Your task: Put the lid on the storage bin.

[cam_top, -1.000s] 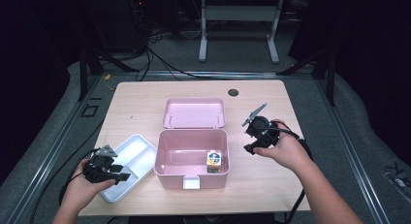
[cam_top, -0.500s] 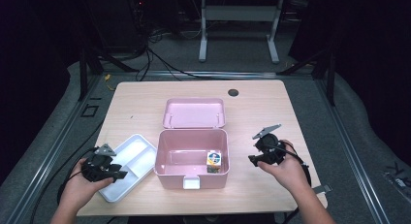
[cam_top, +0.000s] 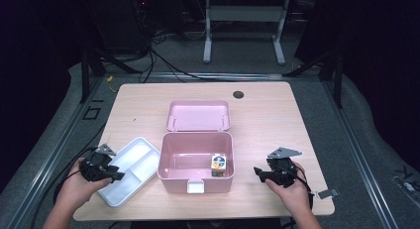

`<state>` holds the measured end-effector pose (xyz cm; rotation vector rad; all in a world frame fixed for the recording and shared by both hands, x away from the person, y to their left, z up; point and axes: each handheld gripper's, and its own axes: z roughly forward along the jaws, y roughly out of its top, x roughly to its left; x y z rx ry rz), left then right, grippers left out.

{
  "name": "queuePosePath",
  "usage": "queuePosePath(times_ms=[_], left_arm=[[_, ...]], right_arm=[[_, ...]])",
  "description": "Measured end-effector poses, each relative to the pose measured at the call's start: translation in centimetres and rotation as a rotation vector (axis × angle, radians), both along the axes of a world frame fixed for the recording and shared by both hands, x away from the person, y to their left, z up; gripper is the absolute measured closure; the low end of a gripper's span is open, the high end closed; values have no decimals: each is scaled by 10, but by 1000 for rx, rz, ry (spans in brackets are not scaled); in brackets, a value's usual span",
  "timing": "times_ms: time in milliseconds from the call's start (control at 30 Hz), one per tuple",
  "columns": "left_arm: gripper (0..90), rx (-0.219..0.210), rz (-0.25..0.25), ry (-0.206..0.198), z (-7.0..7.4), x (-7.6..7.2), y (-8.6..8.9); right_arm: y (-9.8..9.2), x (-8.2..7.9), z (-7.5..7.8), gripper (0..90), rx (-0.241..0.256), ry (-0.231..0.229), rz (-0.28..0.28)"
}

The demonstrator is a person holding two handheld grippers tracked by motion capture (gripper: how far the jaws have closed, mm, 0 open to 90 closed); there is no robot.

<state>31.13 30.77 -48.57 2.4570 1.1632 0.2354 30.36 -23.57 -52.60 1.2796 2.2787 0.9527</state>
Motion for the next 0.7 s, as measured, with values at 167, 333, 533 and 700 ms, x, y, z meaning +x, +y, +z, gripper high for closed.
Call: queuePosePath(times_ms=[167,333,533,700], left_arm=[[632,19,-13,14,5,4,-1],[672,60,-25,55,6,10,-5],[689,138,-55,109,-1,24,-16],[706,202,-64,147,-12,37,-24]], right_arm=[[-1,-1,-5,392,25,5,-23],[1,-2,-4,397,42,-30,-13],[-1,-1,-8,396,24,-22,9],[0,-1,-10,396,23,-3,20]])
